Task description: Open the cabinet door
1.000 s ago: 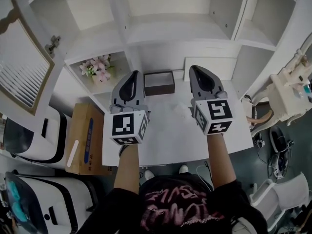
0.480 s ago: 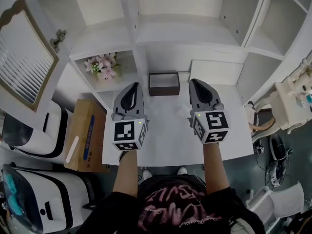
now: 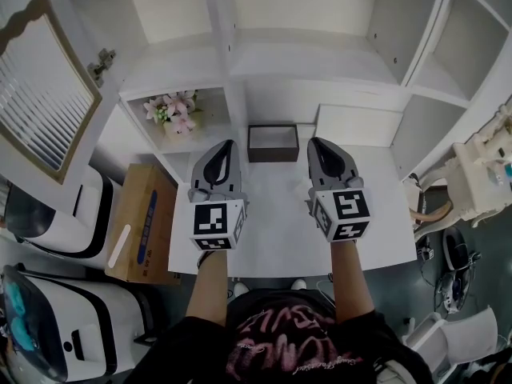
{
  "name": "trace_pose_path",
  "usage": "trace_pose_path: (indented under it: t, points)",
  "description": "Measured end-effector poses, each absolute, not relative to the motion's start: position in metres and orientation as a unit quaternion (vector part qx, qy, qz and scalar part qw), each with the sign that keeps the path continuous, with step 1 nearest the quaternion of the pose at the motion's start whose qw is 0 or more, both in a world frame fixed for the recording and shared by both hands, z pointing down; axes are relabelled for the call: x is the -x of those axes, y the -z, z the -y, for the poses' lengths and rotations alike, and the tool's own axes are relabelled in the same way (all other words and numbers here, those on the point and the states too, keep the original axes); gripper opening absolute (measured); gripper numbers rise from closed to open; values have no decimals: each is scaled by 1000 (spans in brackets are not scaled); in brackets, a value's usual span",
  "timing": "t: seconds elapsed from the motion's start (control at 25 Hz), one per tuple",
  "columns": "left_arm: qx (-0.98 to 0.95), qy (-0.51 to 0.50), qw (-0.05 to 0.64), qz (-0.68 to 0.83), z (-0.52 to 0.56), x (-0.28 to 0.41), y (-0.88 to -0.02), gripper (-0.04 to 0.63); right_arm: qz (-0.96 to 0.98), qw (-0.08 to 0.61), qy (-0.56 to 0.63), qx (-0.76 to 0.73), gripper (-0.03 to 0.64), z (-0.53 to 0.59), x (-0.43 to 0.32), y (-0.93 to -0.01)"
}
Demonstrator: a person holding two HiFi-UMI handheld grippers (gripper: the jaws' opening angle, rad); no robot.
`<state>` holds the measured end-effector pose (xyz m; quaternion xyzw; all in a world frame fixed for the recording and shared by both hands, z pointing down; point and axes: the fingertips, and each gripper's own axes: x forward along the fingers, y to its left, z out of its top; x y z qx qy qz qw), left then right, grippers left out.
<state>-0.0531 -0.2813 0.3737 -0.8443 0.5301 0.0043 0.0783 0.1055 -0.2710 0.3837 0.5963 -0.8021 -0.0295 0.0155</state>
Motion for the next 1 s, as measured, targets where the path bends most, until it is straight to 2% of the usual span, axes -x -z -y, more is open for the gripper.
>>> trace_pose_path:
  t: [1.0]
  points:
    - [840, 9, 75, -537, 289, 65, -382, 15, 813, 25, 25, -581, 14, 281, -83, -398]
